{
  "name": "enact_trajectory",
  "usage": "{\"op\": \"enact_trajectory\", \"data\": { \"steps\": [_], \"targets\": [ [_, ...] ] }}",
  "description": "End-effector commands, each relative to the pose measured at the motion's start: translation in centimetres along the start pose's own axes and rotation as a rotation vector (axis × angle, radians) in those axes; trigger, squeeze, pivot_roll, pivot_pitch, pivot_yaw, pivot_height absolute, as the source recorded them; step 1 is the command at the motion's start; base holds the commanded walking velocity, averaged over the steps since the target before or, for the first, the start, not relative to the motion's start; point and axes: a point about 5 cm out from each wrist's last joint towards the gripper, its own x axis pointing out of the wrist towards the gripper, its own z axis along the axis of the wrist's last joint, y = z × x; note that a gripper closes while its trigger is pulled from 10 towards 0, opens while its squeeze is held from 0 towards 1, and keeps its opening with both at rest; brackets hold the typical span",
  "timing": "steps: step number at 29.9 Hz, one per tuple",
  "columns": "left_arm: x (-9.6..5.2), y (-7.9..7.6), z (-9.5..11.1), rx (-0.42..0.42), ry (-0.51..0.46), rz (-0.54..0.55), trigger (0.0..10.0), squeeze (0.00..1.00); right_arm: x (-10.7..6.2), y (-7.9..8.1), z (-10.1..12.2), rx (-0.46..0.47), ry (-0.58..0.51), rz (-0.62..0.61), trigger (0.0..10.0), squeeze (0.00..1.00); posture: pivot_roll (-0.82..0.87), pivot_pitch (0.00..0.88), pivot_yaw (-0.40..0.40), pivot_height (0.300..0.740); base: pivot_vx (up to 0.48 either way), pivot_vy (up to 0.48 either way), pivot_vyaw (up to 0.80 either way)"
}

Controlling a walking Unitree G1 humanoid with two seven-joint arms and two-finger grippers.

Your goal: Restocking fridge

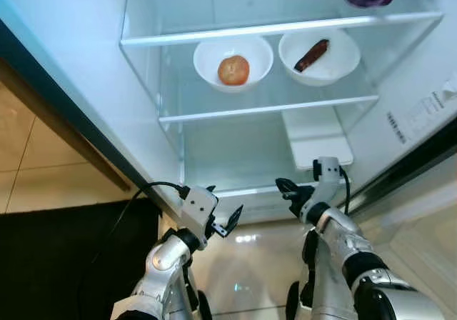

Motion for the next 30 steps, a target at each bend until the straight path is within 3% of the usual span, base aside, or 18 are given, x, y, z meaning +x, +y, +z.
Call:
{"op": "enact_trajectory", "data": {
  "steps": [1,11,19,30],
  "targets": [
    [-0.5,-0.5,-1.0,-0.014,0.035,-0.002,10.0,0.00,-0.4,-0.1,-0.5,0.020,-0.011,0.003,10.0,0.00,0.04,0.178,0.006,0.317,0.000,0.000,0.00],
    [-0.1,-0.4,-1.8,-0.056,0.047,0.034,10.0,0.00,-1.5,-0.4,-0.7,0.037,-0.047,0.054,10.0,0.00,0.02,0.122,0.001,0.327,0.000,0.000,0.00],
    [0.6,-1.0,-2.3,-0.068,0.072,0.015,10.0,0.00,-2.2,-0.7,-2.9,0.049,0.031,0.009,10.0,0.00,0.01,0.088,0.008,0.361,0.000,0.000,0.00],
    [1.2,-1.6,-2.3,-0.056,0.070,-0.032,10.0,0.00,-2.9,-0.9,-3.6,0.064,0.037,-0.009,10.0,0.00,0.01,0.080,0.015,0.411,0.000,0.000,0.00]
  ]
}}
